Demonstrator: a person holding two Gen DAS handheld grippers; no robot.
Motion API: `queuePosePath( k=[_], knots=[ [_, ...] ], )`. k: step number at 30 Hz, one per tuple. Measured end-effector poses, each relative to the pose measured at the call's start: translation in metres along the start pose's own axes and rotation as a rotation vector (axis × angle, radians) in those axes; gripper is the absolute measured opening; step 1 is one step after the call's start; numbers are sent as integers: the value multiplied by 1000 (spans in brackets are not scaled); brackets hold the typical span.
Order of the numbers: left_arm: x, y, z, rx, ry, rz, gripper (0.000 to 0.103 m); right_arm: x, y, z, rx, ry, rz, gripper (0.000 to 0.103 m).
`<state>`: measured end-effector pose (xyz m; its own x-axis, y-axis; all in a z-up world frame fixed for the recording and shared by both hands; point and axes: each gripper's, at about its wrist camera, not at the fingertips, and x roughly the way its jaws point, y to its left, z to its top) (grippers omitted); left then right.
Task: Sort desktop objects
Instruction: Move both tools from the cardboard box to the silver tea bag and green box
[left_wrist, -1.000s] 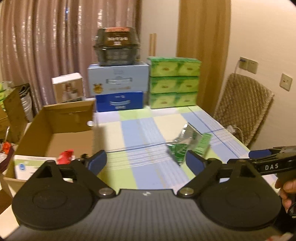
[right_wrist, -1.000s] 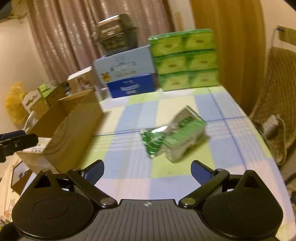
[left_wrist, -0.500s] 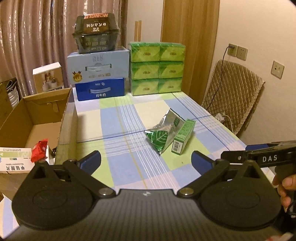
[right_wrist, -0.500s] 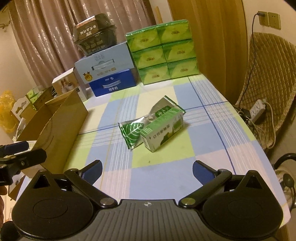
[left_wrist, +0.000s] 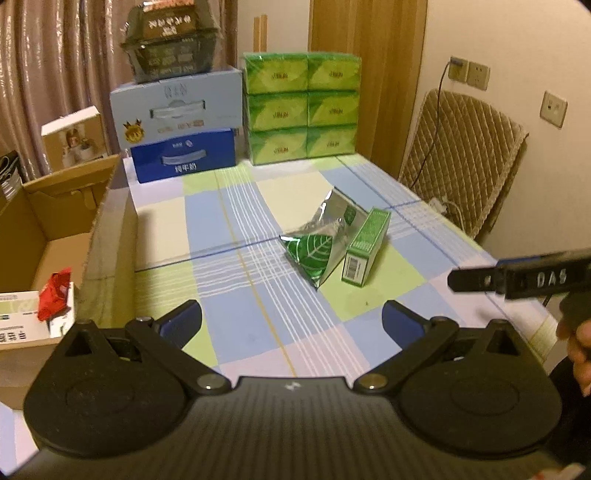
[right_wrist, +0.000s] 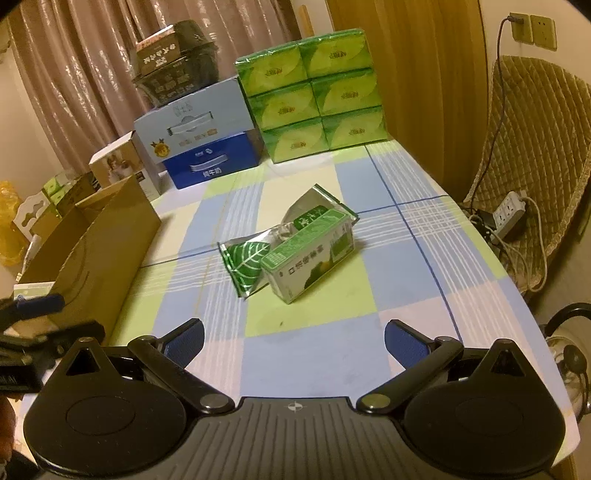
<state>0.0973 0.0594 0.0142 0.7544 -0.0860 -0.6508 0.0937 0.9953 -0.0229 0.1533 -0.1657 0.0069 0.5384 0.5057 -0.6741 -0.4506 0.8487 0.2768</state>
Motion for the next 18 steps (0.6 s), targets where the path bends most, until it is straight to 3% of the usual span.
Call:
queuePosePath(
  k=[15,18],
  knots=[
    [80,20,-11,1,35,-4,102,91,0,39,-8,8,20,100],
    [89,22,-13,13,41,-7,102,111,4,44,-10,18,35,95]
  ],
)
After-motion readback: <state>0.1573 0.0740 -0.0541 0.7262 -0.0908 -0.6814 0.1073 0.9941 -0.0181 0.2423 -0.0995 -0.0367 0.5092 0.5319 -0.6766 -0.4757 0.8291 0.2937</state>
